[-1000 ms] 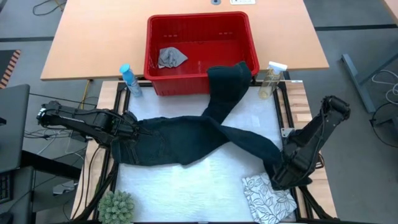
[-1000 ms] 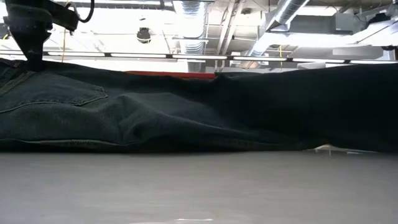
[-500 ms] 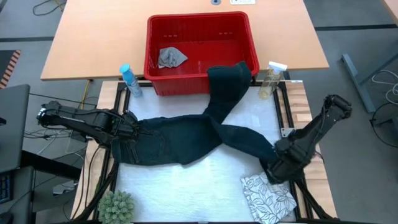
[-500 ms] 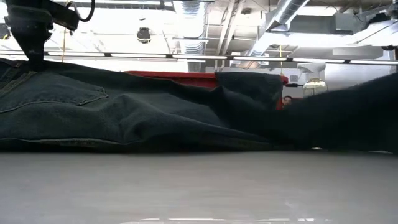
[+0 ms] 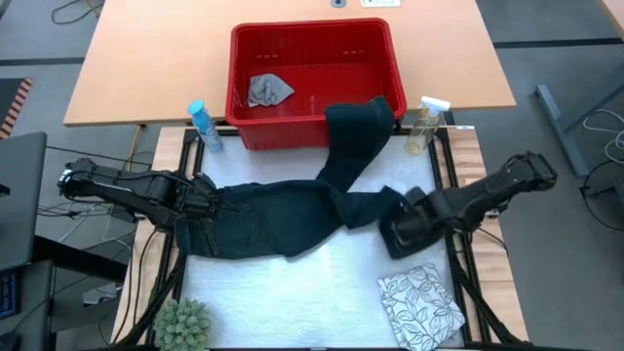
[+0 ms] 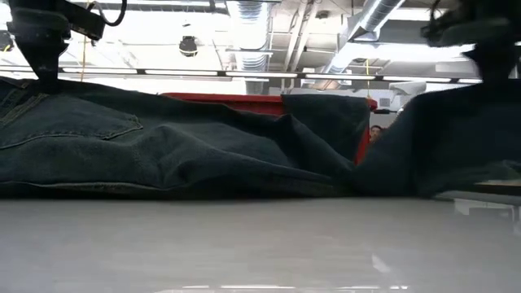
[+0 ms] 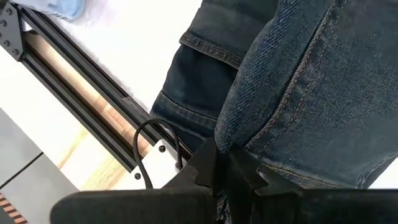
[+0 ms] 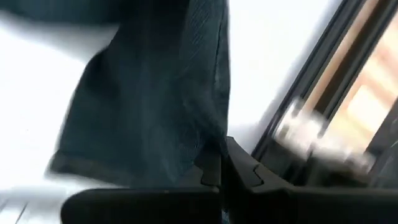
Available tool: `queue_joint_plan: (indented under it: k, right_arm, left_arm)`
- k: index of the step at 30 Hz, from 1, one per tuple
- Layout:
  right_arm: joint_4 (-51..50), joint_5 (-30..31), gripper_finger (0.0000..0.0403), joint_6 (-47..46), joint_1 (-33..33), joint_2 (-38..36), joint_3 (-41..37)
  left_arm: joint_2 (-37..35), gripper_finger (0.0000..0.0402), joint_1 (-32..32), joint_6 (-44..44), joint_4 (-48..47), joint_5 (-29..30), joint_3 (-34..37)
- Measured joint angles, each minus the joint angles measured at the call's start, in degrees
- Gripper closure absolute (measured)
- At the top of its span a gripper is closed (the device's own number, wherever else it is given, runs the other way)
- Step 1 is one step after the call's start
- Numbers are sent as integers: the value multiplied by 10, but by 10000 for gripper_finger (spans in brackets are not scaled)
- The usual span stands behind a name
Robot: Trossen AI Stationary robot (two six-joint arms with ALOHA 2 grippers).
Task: Fold laundry
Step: Fold the dark blue pants
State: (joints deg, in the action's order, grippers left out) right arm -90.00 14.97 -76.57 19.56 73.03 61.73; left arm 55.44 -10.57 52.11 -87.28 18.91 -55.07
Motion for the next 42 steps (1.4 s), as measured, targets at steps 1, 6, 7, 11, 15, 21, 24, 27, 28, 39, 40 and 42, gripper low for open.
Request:
queue_joint_plan:
  k: [1, 6, 7, 11, 15, 21, 24, 27, 28, 39, 40, 42]
  right_arm:
    - [0, 22, 382, 17, -16, 0, 0]
    - [0, 91, 382, 111, -96, 0, 0]
    - [0, 105, 382, 132, -111, 0, 0]
    - [0, 152, 382, 241, -171, 1, 0]
    - [0, 226, 382, 367, -228, 2, 13]
    - [0, 370, 382, 484, -286, 2, 63]
    - [0, 409, 382, 503, -289, 2, 90]
    - [0, 465, 382, 536, -259, 2, 103]
    - [0, 494, 382, 548, -247, 2, 104]
    - [0, 615, 376, 701, -138, 78, 101]
    - [0, 615, 375, 697, -127, 87, 98]
    - [0, 615, 376, 694, -110, 107, 88]
  left_arm:
    - [0, 401, 0, 2, 3, 0, 0]
    - [0, 401, 0, -1, 18, 9, 0]
    - [0, 401, 0, -4, 20, 10, 0]
    - [0, 401, 0, -4, 25, 11, 0]
    - [0, 401, 0, -5, 27, 19, 0]
    - [0, 401, 0, -5, 27, 19, 0]
    - [0, 401, 0, -5, 27, 19, 0]
    - [0, 401, 0, -5, 27, 18, 0]
    - [0, 401, 0, -5, 27, 18, 0]
    - [3, 401, -26, -21, 34, 28, 0]
    - [7, 401, -33, -21, 33, 33, 0]
    - [17, 401, -47, -20, 32, 42, 0]
